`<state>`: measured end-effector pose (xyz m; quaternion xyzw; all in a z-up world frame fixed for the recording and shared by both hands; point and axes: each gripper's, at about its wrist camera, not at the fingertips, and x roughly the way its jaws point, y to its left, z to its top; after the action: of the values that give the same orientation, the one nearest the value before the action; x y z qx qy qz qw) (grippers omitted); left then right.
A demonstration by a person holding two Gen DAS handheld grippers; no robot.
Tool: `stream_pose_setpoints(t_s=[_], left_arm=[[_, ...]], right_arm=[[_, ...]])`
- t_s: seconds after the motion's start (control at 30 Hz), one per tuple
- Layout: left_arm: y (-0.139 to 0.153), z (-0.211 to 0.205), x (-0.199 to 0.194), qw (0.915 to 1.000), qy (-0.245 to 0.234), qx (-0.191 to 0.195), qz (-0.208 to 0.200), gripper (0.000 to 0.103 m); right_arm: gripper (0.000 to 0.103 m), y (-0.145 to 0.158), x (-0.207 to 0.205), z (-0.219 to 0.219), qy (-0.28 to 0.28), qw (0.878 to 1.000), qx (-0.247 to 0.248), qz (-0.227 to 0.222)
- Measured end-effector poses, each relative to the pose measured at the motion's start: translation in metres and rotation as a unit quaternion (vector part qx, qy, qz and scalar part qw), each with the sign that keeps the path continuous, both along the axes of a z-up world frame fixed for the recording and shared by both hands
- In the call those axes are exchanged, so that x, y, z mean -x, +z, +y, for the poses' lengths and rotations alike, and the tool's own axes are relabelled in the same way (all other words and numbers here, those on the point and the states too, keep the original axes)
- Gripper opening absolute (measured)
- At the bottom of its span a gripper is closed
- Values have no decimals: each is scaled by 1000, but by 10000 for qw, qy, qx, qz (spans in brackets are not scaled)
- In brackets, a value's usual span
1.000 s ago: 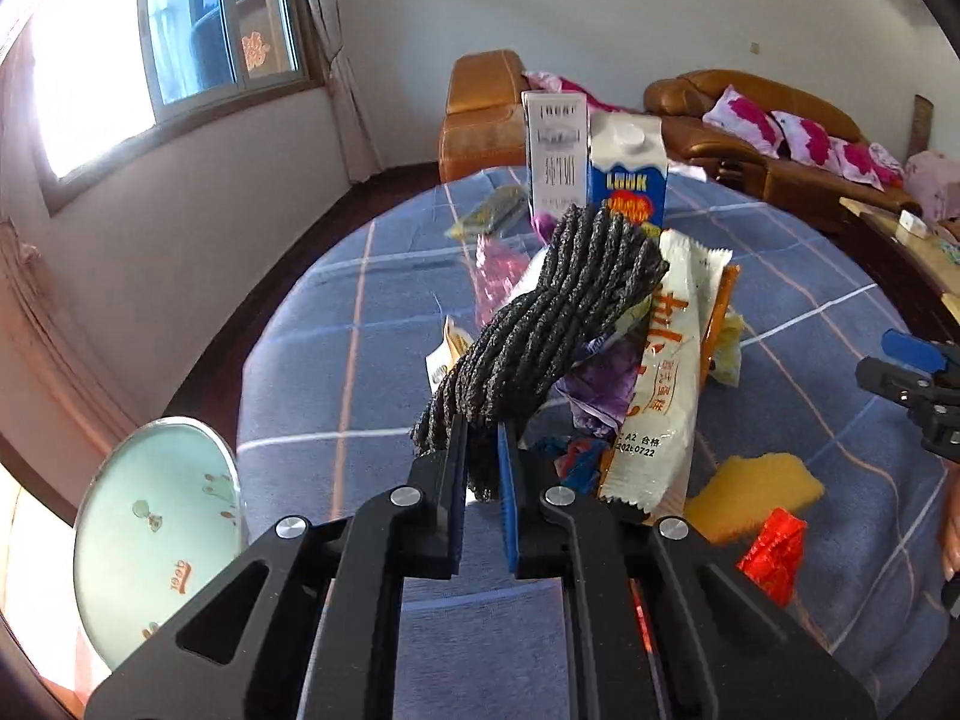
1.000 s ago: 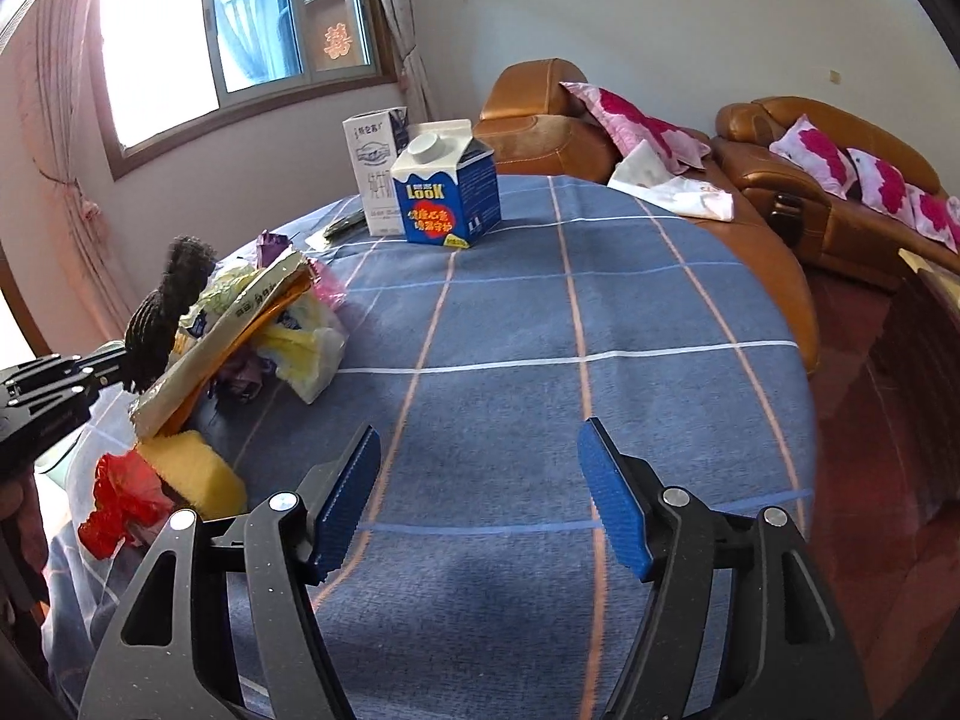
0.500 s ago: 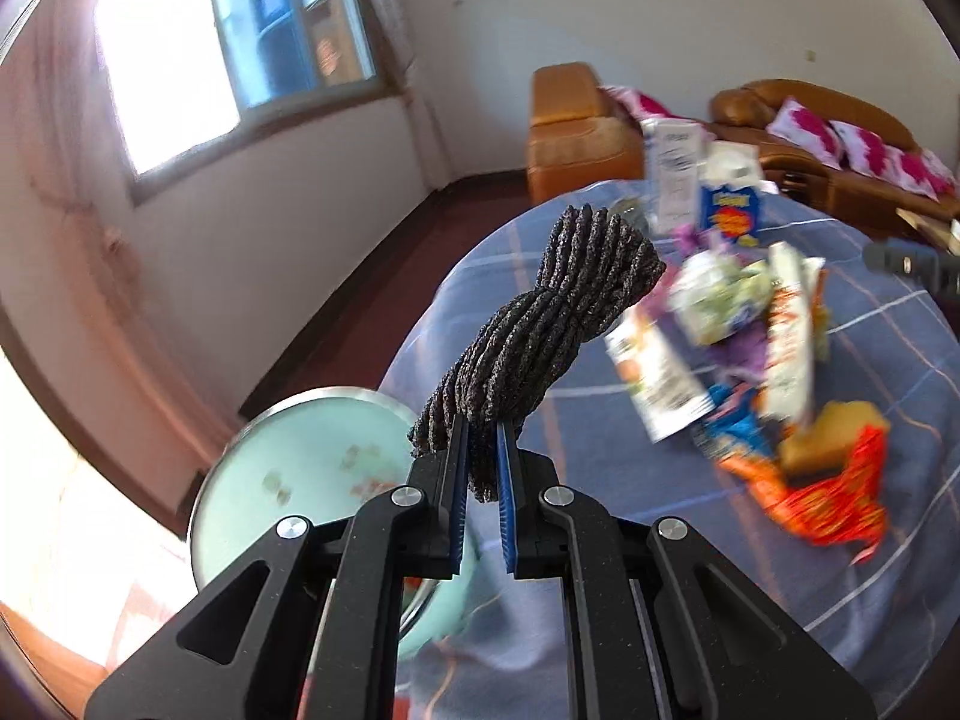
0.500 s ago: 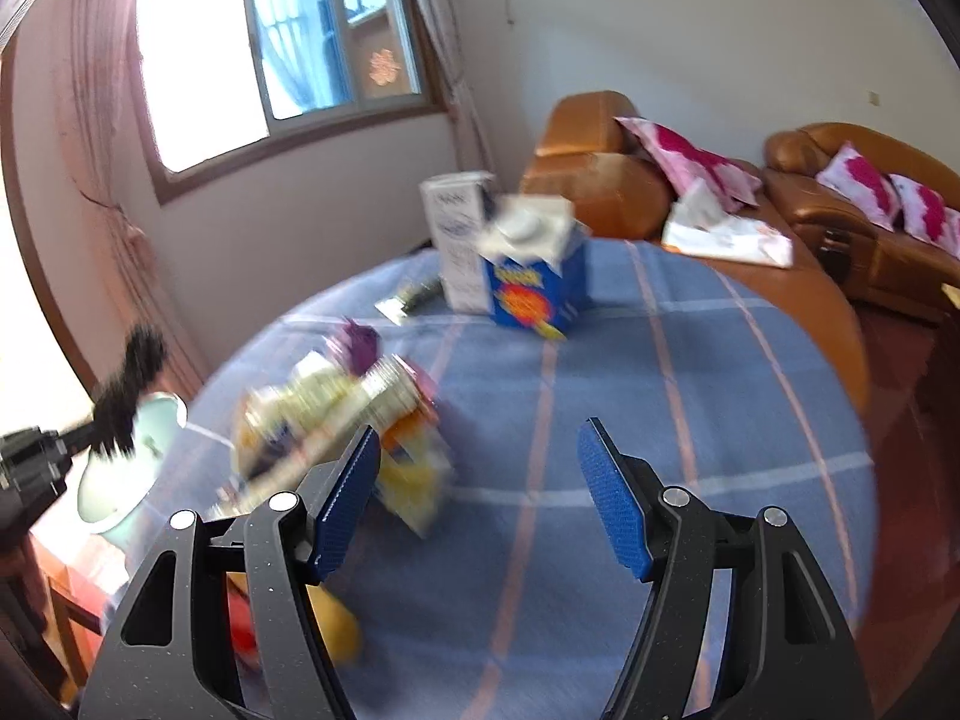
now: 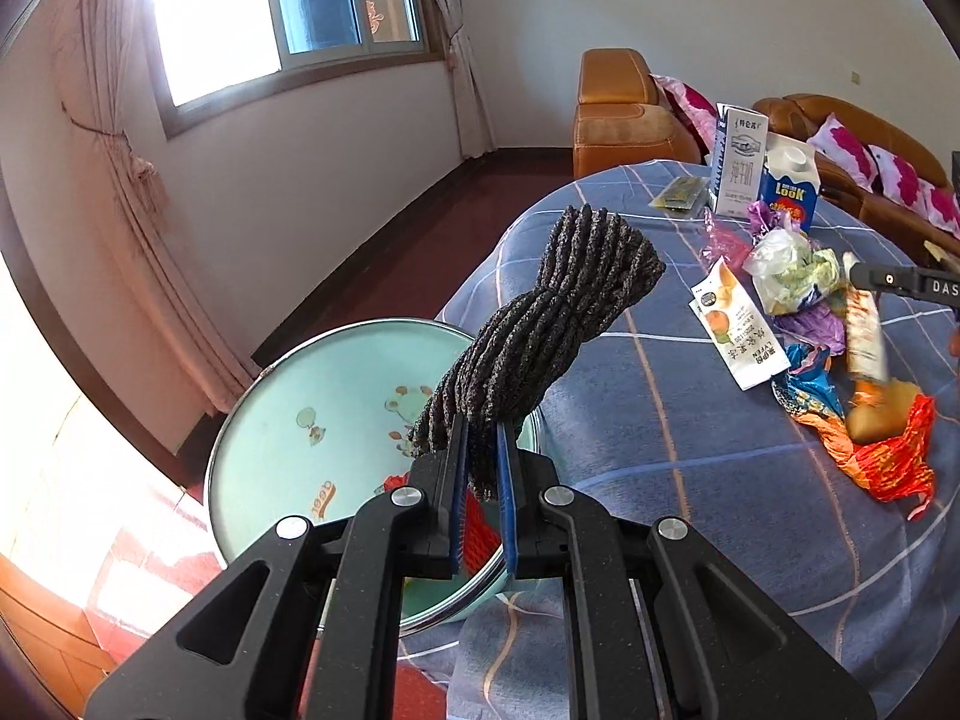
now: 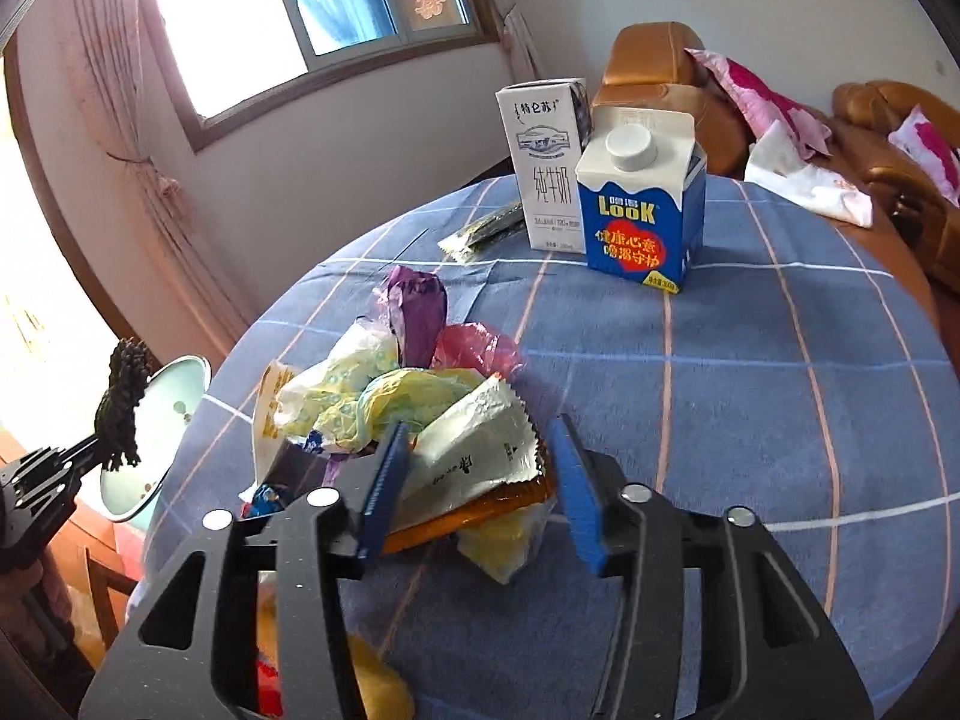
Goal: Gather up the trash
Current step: 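Grasp the black mesh with the left tool and lift it toward the bin, then grasp the orange snack wrapper with the right tool while the left tool holds the black mesh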
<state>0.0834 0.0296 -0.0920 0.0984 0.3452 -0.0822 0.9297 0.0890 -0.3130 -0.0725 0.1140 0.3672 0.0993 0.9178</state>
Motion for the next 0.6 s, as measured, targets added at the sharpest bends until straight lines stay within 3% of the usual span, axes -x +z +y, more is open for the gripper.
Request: stream_pose_setpoints(t_s=[0.1, 0.23, 0.37, 0.4, 0.47, 0.5, 0.6], left_arm=[[1, -1, 0, 10000, -5, 13, -14, 9], [5, 1, 0, 10000, 24, 30, -55, 9], [6, 3, 0, 10000, 60, 34, -64, 9], [6, 3, 0, 10000, 65, 35, -57, 9], [4, 3, -1, 10000, 69, 37, -37, 9], [4, 3, -1, 10000, 69, 38, -27, 9], [5, 3, 0, 10000, 50, 16, -28, 9]], right_arm=[[25, 5, 4, 1, 24, 10000, 37, -30], [1, 10, 13, -6, -89, 9998, 159, -53], [2, 7, 36, -18, -127, 9996, 246, 57], [5, 8, 41, -18, -155, 9994, 312, 5], [54, 12, 44, -24, -219, 9995, 206, -97], [59, 14, 44, -26, -201, 9996, 110, -146], [59, 20, 37, -21, -9, 9995, 220, -245]])
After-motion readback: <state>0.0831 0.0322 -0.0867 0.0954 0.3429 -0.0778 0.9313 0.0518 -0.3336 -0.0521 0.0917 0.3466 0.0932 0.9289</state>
